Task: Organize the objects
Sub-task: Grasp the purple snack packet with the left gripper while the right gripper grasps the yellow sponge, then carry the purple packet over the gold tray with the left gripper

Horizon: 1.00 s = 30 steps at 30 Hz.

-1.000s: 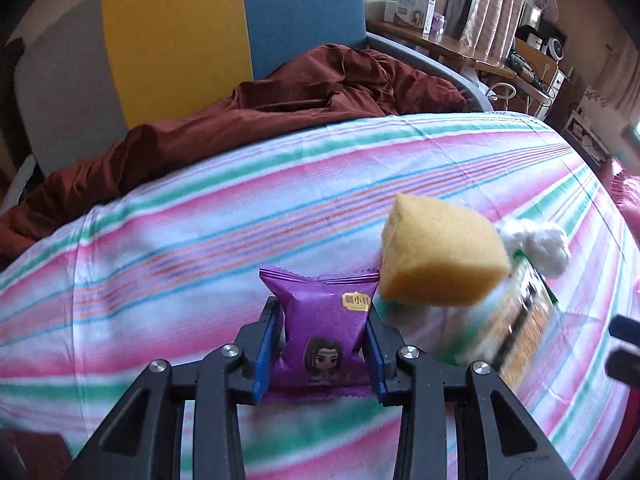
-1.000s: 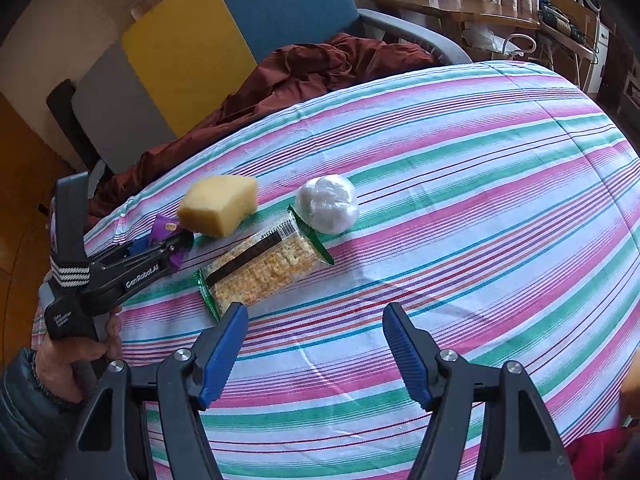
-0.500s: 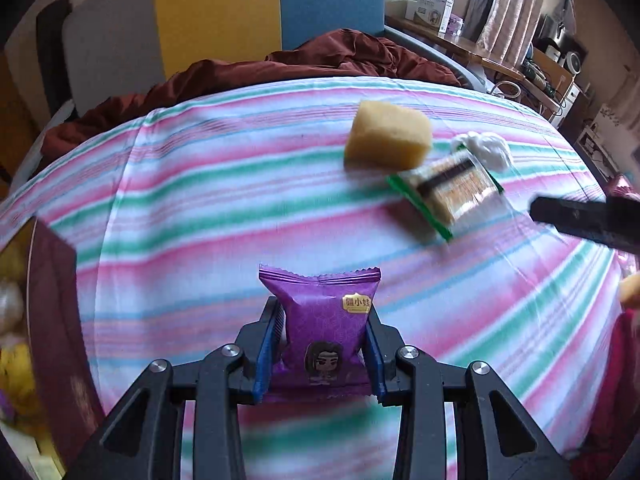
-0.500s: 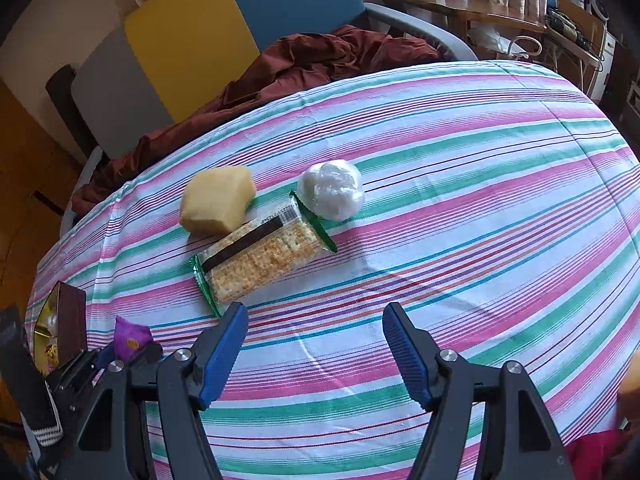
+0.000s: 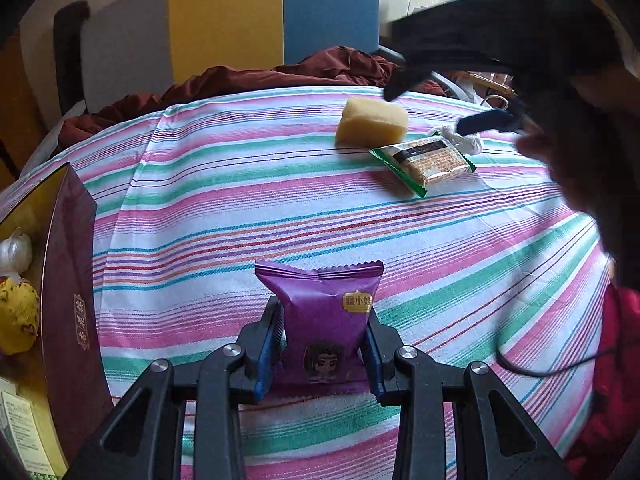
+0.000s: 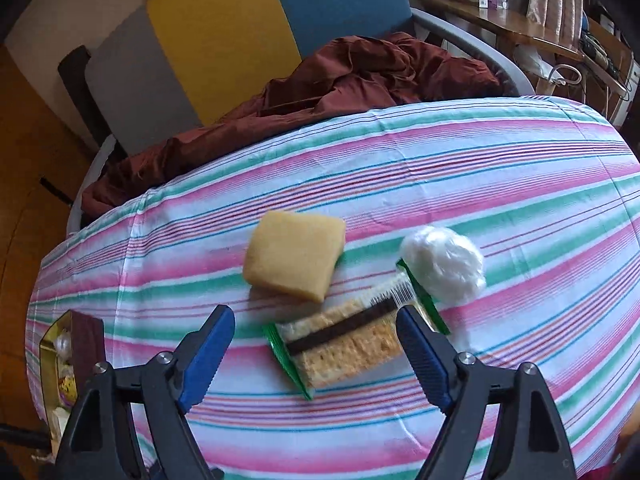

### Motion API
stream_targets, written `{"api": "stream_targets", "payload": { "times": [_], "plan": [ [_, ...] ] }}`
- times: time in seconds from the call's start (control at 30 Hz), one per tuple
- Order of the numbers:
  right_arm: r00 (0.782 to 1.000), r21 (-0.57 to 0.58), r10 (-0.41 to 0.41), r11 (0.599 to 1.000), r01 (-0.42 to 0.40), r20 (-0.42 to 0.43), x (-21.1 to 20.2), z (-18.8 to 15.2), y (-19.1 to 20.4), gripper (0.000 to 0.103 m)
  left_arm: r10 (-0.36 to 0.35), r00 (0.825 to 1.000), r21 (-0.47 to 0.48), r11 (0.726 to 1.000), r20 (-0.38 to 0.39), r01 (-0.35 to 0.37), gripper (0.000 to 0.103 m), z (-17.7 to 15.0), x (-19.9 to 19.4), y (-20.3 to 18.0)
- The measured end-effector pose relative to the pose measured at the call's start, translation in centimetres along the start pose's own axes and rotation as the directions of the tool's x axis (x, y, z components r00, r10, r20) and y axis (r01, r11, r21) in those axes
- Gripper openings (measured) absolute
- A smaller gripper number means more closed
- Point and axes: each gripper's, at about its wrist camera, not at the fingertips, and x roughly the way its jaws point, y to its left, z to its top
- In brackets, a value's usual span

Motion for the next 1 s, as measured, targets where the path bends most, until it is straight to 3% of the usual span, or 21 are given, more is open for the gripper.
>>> {"api": "stream_targets", "payload": {
  "times": [0.17, 0.33, 0.37, 0.4, 0.6, 0.77, 1.0],
  "plan": [
    [0.998, 0.056, -0.048, 0.997, 0.051, -0.048, 3.5, 2.6, 0.9, 0.085, -0.021, 1.0, -0.012, 1.0, 0.015, 0.021, 0.037, -0.1, 0.0, 0.3],
    [0.991, 0.025, -0.095, 0.995, 0.098, -0.097, 6.6, 3.4, 1.9, 0.084, -0.032, 0.999, -0.021, 0.999, 0.024, 0.033, 0.037, -0.3, -0.1, 0.6],
    [0.992, 0.019, -0.077, 0.997, 0.08, -0.095, 6.7, 3.4, 2.1, 0.076, -0.035, 0.999, -0.024, 0.999, 0.024, 0.036, 0.037, -0.3, -0.2, 0.6],
    [0.994, 0.001, -0.057, 0.998, 0.058, -0.09, 6.7, 3.4, 2.4, 0.06, -0.039, 0.999, -0.026, 0.999, 0.024, 0.04, 0.037, -0.3, -0.2, 0.7],
    [1.0, -0.111, -0.007, 0.994, 0.005, -0.014, 2.2, 1.6, 3.6, 0.057, -0.039, 0.999, -0.024, 0.999, 0.033, 0.04, 0.037, -0.7, -0.4, 0.7],
    [0.994, -0.195, 0.105, 0.975, -0.102, 0.008, -2.9, -2.3, 3.7, 0.057, -0.038, 0.999, -0.068, 0.997, 0.017, 0.039, 0.036, -0.6, -1.1, 1.2],
    [0.979, -0.171, 0.203, 0.965, -0.198, 0.014, -5.5, -7.8, 1.7, 0.057, -0.038, 0.998, -0.096, 0.994, 0.058, 0.043, 0.036, -1.1, -5.2, 2.6]
  ]
}}
